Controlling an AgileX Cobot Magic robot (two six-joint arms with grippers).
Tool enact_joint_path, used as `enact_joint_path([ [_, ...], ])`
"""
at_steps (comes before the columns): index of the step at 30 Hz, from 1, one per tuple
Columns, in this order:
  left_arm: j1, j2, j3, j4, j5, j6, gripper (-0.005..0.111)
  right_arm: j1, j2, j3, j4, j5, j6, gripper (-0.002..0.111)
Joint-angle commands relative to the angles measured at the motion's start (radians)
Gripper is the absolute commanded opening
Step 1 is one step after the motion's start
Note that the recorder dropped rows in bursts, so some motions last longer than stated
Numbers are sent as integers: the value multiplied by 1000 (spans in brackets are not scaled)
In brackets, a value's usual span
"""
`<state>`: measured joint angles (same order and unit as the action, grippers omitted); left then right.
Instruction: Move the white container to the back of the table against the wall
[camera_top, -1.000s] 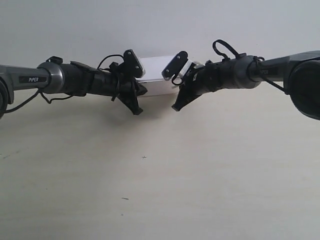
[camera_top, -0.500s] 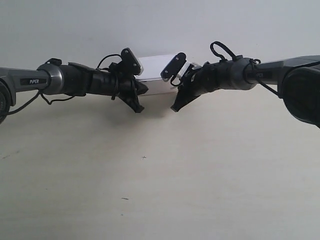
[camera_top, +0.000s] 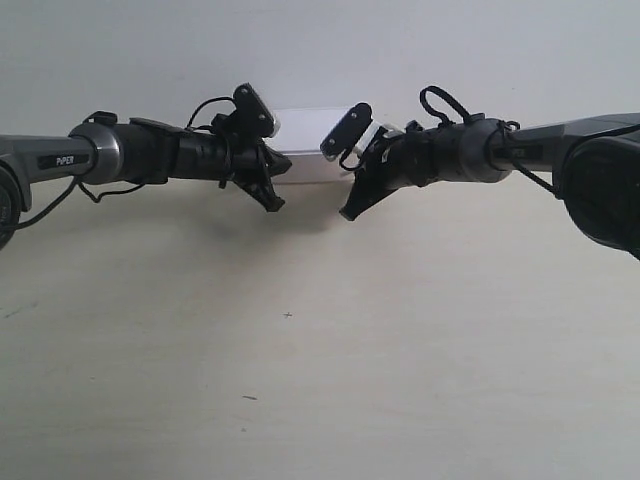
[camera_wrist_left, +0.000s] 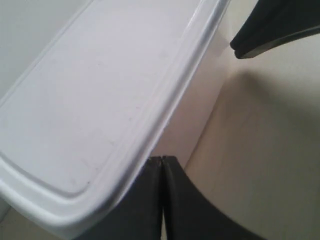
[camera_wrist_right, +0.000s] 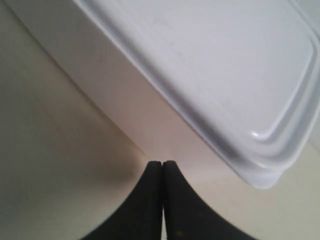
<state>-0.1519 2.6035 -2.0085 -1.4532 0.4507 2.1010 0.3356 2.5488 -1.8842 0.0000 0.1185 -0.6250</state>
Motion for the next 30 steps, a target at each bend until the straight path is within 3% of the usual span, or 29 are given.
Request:
enact_joint_path([
  [1, 5, 7, -7, -26, 8, -7, 0, -10, 1, -7, 0, -28, -3, 0],
  [20, 5, 8, -7, -25, 7, -16, 0, -9, 30, -7, 0, -91, -3, 0],
  [30, 5, 2, -7, 141, 15, -217, 0, -13, 23, -7, 0, -89, -1, 0],
])
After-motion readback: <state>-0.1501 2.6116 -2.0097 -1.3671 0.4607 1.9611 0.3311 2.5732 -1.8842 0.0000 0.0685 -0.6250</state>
